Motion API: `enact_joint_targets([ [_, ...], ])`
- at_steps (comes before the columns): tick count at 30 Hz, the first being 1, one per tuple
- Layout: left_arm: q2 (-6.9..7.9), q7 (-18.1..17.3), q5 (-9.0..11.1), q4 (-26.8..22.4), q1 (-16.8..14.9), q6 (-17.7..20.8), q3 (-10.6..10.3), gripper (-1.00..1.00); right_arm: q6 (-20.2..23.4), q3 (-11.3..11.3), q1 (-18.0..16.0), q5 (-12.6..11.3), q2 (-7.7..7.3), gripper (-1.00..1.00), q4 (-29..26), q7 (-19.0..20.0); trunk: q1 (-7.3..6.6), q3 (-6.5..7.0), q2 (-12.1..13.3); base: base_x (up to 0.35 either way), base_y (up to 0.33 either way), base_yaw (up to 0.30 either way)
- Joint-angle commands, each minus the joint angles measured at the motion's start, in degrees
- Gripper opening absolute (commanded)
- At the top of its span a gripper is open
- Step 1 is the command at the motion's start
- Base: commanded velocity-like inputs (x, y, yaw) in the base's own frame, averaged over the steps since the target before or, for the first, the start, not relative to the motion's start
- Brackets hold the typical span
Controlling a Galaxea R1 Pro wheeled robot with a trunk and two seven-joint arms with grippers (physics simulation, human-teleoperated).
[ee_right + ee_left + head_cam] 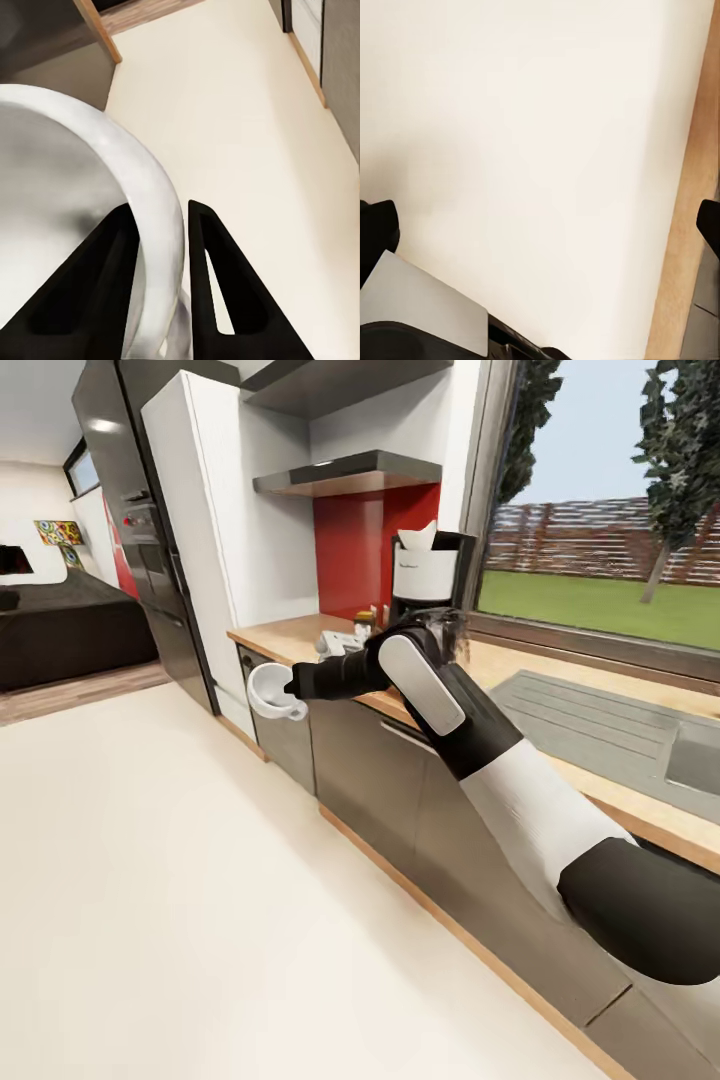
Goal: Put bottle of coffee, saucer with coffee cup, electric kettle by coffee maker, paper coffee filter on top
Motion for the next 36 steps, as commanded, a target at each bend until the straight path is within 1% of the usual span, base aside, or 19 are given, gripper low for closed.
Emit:
enact_joint_targets([
  [1, 0.01, -0.2, 0.5, 0.0, 0.0, 0.4, -0.2, 1.0, 0.1, 0.0, -0.1, -0.6, -0.01, -1.0, 0.0, -0.6, 0.03, -0.05, 0.0, 0.312, 0.078, 0.234],
  [6, 0.01, -0.2, 0.5, 0.0, 0.0, 0.5, -0.3, 1.0, 0.1, 0.0, 0.0, -0.6, -0.01, -1.0, 0.0, -0.6, 0.03, -0.05, 0.0, 0.315, 0.079, 0.091],
  [21, 0.01, -0.2, 0.5, 0.0, 0.0, 0.5, -0.3, 1.0, 0.0, 0.0, 0.0, -0.6, -0.01, -1.0, 0.0, -0.6, 0.03, -0.05, 0.0, 0.316, 0.091, 0.005],
  [36, 0.01, -0.4, 0.5, -0.1, 0.0, 0.5, -0.3, 1.0, 0.0, 0.0, 0.1, -0.6, -0.01, -1.0, 0.0, -0.6, 0.03, -0.05, 0.0, 0.277, 0.197, 0.0],
])
